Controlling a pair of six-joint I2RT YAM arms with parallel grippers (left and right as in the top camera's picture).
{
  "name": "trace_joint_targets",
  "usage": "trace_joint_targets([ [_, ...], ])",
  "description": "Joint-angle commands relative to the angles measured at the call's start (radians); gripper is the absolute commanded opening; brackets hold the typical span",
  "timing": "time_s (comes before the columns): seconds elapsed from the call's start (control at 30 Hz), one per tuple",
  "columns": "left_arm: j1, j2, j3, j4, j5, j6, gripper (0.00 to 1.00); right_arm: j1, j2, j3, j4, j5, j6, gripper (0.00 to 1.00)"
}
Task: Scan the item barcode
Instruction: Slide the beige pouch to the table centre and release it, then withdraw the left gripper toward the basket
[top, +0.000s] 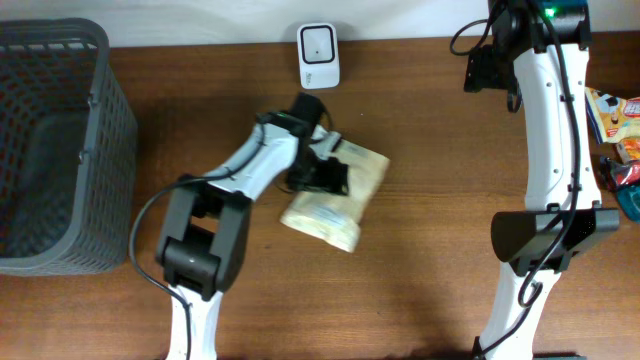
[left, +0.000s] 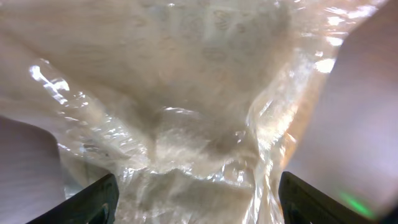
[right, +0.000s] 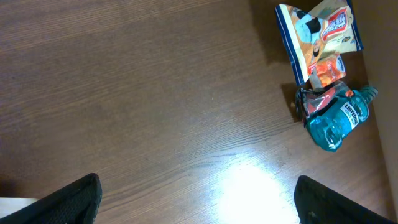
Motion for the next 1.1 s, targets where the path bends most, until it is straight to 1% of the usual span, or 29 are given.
trace_joint_targets([
  [0.0,-0.065,0.017,0.071,-0.004,0.129,-0.024,0.77,-0.001,-0.005,-0.003,0.000,0.019,0.005,0.99],
  [0.1,-0.089,0.017,0.182,-0.047,0.050,-0.025,0.79,-0.001,-0.005,-0.003,0.000,0.019,0.005,0.99],
  [0.13,-0.089,0.017,0.241,-0.089,-0.001,-0.025,0.79,-0.001,-0.005,-0.003,0.000,0.019,0.005,0.99],
  [0.2,-0.082,0.017,0.382,-0.207,-0.149,-0.025,0.82,-0.001,-0.005,-0.003,0.000,0.019,0.005,0.99],
  [0.23,-0.077,0.017,0.443,-0.262,-0.228,-0.033,0.88,-0.001,-0.005,-0.003,0.000,0.019,0.005,0.99],
  [0.27,-0.069,0.016,0.512,-0.329,-0.326,-0.060,0.92,-0.001,-0.005,-0.003,0.000,0.019,0.005,0.99],
  [0.33,-0.038,0.016,0.682,-0.496,-0.555,-0.166,0.96,-0.001,-0.005,-0.003,0.000,0.019,0.005,0.99],
  [0.4,-0.005,0.017,0.818,-0.614,-0.655,-0.244,1.00,-0.001,-0.005,-0.003,0.000,0.019,0.005,0.99],
  [0.47,0.037,0.016,0.938,-0.710,-0.670,-0.282,0.99,-0.001,-0.005,-0.003,0.000,0.019,0.005,0.99],
  [0.57,0.107,0.016,1.057,-0.801,-0.668,-0.312,0.99,-0.001,-0.005,-0.003,0.000,0.019,0.005,0.99],
  [0.6,0.137,0.008,1.070,-0.801,-0.629,-0.272,0.99,-0.001,-0.005,-0.003,0.000,0.019,0.005,0.99],
  [0.73,0.239,-0.033,1.069,-0.801,-0.484,-0.264,0.99,-0.001,-0.005,-0.002,0.124,0.003,0.005,0.99],
  [0.8,0.276,-0.042,1.069,-0.801,-0.487,-0.264,0.99,-0.001,-0.005,-0.002,0.110,-0.034,0.005,0.98],
  [0.87,0.302,-0.042,1.068,-0.801,-0.481,-0.264,0.99,-0.001,-0.005,-0.002,0.117,-0.097,0.005,0.99],
  [0.93,0.318,-0.042,1.056,-0.801,-0.472,-0.243,0.99,0.000,-0.005,-0.002,0.122,-0.231,0.005,0.99],
  [1.0,0.323,-0.046,1.038,-0.801,-0.370,-0.086,0.99,0.000,-0.004,-0.003,0.054,-0.493,-0.012,0.99],
  [1.03,0.323,-0.055,1.023,-0.801,-0.354,-0.076,0.99,0.004,-0.002,-0.007,0.011,-0.589,-0.047,0.98],
  [1.07,0.323,-0.067,1.012,-0.801,-0.355,-0.076,0.99,0.010,-0.002,-0.009,-0.025,-0.610,-0.051,0.99],
])
